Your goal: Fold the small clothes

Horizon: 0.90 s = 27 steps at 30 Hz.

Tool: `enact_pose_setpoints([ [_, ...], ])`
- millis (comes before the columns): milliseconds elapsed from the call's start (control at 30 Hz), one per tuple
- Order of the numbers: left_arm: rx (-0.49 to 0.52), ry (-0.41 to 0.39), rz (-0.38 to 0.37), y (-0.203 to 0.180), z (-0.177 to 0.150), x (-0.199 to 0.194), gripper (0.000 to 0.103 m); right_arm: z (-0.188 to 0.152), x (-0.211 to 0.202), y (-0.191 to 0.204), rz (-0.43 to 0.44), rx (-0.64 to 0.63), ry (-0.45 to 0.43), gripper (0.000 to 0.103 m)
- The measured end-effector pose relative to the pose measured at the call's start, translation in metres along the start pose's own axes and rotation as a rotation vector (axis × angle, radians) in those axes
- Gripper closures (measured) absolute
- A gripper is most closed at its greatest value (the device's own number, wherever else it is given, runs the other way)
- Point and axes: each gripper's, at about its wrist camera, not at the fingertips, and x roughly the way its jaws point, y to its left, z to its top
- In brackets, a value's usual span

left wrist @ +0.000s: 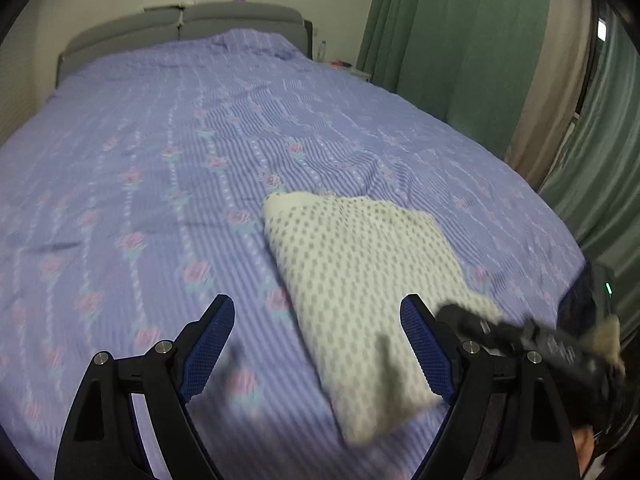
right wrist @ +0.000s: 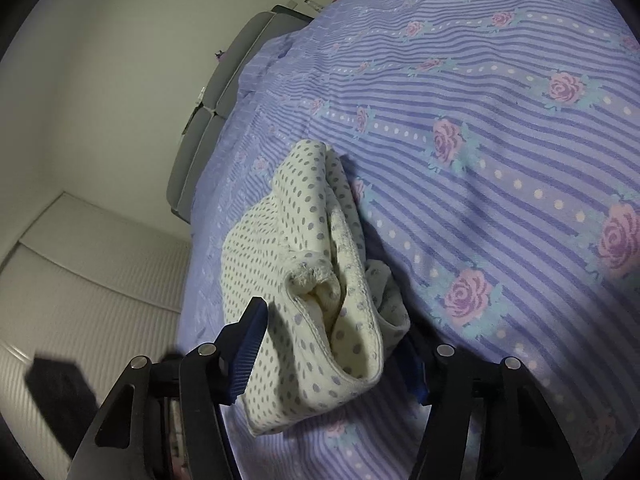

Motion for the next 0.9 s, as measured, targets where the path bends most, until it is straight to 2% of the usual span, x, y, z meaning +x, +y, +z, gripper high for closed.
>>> enact_pose_setpoints([
  [200, -0.127, 0.080, -0.114, 0.025, 0.025, 0.044, 0.018, 0.001, 0.000, 0.000, -0.013, 0.002, -0.003, 0.041],
  [367, -0.169, 0.136, -0.194, 0.028, 0.029, 0.068, 0.018, 0.002, -0.003, -0.002, -0.008, 0.009, -0.011, 0.041],
  [433, -0.163, 0.161, -0.192, 0.027, 0.030, 0.079, 0.018, 0.004, -0.005, -0.004, 0.001, 0.019, -0.015, 0.041],
  [533, -0.133, 0.150, -0.188, 0.024, 0.032, 0.081, 0.021, 0.004, -0.006, -0.006, 0.004, 0.021, -0.011, 0.041],
  [567, -0.126, 0.142, -0.182, 0.023, 0.033, 0.081, 0.025, 0.005, -0.006, -0.006, 0.003, 0.016, -0.011, 0.041],
  [633, -0.131, 0.134, -0.175, 0.022, 0.035, 0.081, 0.047, 0.005, -0.007, -0.006, -0.002, 0.011, -0.012, 0.041],
  [667, -0.135, 0.131, -0.173, 0.024, 0.036, 0.080, 0.052, 0.006, -0.007, -0.006, -0.002, 0.011, -0.013, 0.041],
  [733, -0.134, 0.119, -0.174, 0.027, 0.036, 0.075, 0.068, 0.006, -0.008, -0.007, 0.000, 0.016, -0.014, 0.041],
  [833, -0.148, 0.112, -0.196, 0.036, 0.036, 0.069, 0.077, 0.006, -0.009, -0.008, 0.007, 0.024, -0.015, 0.041],
  [900, -0.149, 0.105, -0.198, 0.038, 0.036, 0.066, 0.079, 0.007, -0.010, -0.008, 0.013, 0.033, -0.018, 0.041],
])
